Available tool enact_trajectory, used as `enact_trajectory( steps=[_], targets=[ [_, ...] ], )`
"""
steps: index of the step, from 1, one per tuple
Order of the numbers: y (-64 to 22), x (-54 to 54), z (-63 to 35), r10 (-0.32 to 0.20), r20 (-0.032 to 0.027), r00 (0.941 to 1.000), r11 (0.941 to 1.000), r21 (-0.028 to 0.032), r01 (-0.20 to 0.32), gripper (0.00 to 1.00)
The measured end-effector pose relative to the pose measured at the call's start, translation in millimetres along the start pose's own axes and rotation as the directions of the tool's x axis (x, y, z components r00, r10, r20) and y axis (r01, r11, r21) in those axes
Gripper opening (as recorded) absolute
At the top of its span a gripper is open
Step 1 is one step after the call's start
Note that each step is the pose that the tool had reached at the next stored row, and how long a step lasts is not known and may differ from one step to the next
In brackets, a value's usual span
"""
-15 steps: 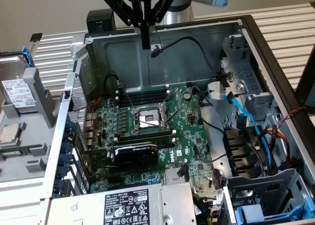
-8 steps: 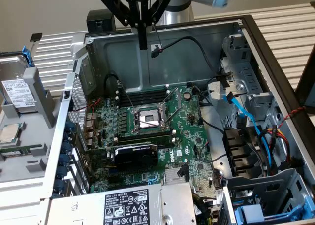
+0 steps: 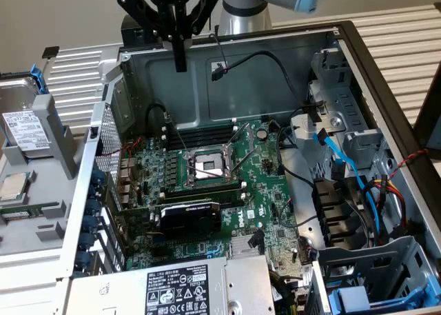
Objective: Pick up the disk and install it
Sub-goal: 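Reach for the disk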
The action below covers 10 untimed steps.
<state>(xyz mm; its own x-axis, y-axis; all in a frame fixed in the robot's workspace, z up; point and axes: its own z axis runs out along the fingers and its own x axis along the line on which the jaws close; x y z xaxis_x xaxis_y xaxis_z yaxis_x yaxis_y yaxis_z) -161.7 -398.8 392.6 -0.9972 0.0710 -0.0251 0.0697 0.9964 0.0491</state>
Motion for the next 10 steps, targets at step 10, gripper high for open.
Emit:
enact_trajectory(
  steps=[10],
  targets=[
    [-3.2, 45.4, -1.3, 0.0, 0.0068, 1.0, 1.0, -0.0005, 0.0, 0.11]
  ],
)
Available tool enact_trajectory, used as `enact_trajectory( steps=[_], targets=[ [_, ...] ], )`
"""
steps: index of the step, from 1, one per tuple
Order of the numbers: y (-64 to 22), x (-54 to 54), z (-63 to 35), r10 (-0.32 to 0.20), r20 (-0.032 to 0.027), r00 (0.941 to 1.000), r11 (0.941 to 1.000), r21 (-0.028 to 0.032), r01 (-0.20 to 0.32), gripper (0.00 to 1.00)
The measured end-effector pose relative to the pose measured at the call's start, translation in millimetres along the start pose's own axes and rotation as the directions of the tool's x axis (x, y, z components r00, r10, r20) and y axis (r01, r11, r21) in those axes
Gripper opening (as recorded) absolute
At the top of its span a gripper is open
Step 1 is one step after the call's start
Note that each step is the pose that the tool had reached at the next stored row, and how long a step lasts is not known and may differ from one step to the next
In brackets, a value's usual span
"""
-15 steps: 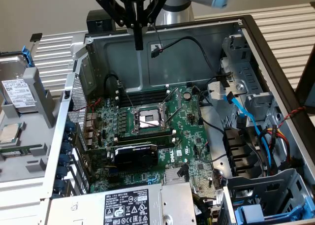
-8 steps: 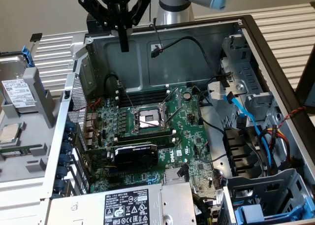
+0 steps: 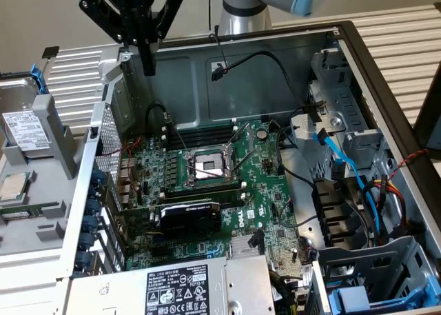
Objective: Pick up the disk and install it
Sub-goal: 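Reach for the disk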
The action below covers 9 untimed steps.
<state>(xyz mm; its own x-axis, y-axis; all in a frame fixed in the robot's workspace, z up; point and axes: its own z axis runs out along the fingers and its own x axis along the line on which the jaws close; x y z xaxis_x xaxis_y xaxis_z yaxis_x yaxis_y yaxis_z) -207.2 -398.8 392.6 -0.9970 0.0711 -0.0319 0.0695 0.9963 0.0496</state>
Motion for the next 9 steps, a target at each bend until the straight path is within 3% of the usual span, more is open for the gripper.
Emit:
enact_trajectory(
  steps=[6, 9],
  targets=[
    [-1.3, 26.5, -0.9, 0.0, 0.0032, 1.0, 1.0, -0.0003, 0.0, 0.11],
    [2.4, 34.4, -0.9, 0.0, 0.0064, 1.0, 1.0, -0.0007, 0.0, 0.11]
  ],
)
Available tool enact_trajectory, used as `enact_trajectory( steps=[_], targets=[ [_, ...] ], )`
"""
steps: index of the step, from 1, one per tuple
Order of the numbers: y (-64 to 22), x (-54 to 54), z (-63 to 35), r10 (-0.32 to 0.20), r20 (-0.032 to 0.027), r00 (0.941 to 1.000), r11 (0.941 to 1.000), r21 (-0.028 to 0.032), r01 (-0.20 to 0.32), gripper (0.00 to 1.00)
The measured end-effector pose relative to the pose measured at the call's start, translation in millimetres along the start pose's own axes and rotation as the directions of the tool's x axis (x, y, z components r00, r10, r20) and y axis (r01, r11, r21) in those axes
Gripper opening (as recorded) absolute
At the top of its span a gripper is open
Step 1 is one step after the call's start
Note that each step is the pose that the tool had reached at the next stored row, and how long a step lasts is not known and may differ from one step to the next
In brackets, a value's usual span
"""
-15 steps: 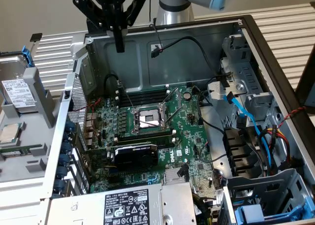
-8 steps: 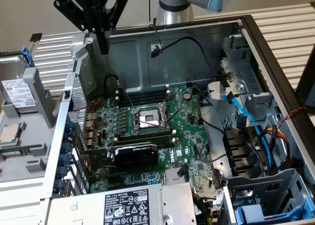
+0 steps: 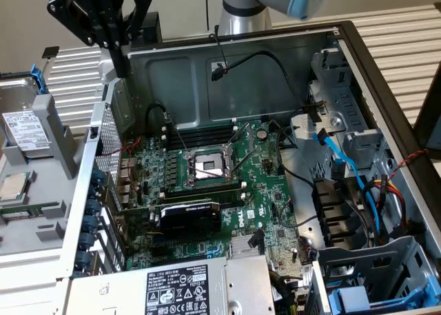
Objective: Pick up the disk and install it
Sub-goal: 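Reach for the disk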
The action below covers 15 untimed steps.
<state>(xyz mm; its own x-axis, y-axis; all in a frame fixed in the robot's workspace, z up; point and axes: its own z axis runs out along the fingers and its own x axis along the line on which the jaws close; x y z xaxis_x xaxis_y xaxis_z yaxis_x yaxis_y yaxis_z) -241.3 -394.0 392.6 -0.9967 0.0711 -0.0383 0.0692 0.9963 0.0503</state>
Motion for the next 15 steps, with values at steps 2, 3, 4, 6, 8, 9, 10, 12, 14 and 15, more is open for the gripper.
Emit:
enact_trajectory(
  steps=[2, 3, 4, 6, 8, 9, 10, 12, 14, 15],
  targets=[
    [4.1, 3.7, 0.1, 0.0, 0.0018, 1.0, 1.0, -0.0002, 0.0, 0.11],
    [6.2, 5.9, 0.1, 0.0, 0.0031, 1.0, 1.0, -0.0003, 0.0, 0.11],
    [7.6, 8.6, 0.0, 0.0, 0.0041, 1.0, 1.0, -0.0004, 0.0, 0.11],
    [9.0, 16.4, -0.2, 0.0, 0.0051, 1.0, 1.0, -0.0005, 0.0, 0.11],
    [9.5, 25.6, -0.5, 0.0, 0.0056, 1.0, 1.0, -0.0005, 0.0, 0.11],
    [9.3, 29.5, -0.6, -0.001, 0.0058, 1.0, 1.0, -0.0006, 0.001, 0.11],
    [9.4, 32.2, -0.6, -0.001, 0.0058, 1.0, 1.0, -0.0005, 0.001, 0.11],
    [9.7, 34.7, -0.2, -0.002, 0.0059, 1.0, 1.0, -0.0006, 0.002, 0.11],
    [9.8, 38.7, 0.1, -0.002, 0.0057, 1.0, 1.0, -0.0006, 0.002, 0.11],
    [10.0, 42.1, 0.2, -0.002, 0.0057, 1.0, 1.0, -0.0005, 0.002, 0.11]
  ],
)
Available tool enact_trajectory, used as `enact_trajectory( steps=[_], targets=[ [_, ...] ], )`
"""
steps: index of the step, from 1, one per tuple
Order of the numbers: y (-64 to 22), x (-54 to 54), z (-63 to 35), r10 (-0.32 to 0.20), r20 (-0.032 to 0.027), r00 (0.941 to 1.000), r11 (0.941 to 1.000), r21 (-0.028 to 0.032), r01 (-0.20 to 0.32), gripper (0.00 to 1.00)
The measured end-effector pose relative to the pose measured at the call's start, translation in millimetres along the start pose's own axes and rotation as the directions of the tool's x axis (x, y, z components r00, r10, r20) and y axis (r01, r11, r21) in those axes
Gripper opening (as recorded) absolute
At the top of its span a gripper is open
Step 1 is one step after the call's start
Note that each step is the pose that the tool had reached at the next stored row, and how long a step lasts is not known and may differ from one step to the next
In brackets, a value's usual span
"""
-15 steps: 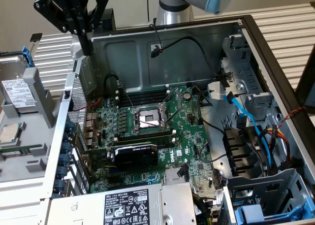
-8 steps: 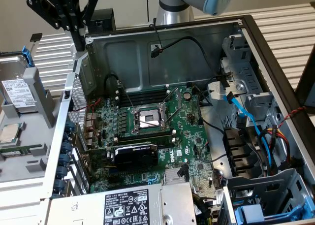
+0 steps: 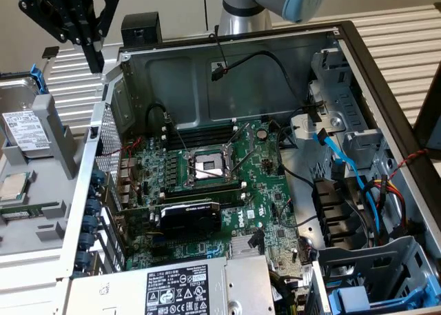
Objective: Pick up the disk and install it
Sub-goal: 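Reach for the disk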
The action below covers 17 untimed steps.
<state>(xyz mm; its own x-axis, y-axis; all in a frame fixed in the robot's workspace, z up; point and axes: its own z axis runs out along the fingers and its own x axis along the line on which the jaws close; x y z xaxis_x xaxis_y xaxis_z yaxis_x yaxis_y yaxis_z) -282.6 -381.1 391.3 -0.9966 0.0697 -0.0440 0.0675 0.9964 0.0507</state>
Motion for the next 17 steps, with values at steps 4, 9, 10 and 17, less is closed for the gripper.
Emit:
enact_trajectory(
  steps=[4, 9, 10, 17],
  targets=[
    [1.8, 14.9, 0.6, 0.0, 0.0001, 1.0, 1.0, -0.0001, 0.0, 0.11],
    [3.0, 25.4, 0.3, 0.0, -0.0006, 1.0, 1.0, 0.0, 0.0, 0.11],
    [3.3, 27.8, 0.2, 0.0, -0.0007, 1.0, 1.0, 0.0, 0.0, 0.11],
    [6.7, 51.5, -0.4, 0.0, -0.0021, 1.0, 1.0, 0.0001, 0.0, 0.11]
  ],
)
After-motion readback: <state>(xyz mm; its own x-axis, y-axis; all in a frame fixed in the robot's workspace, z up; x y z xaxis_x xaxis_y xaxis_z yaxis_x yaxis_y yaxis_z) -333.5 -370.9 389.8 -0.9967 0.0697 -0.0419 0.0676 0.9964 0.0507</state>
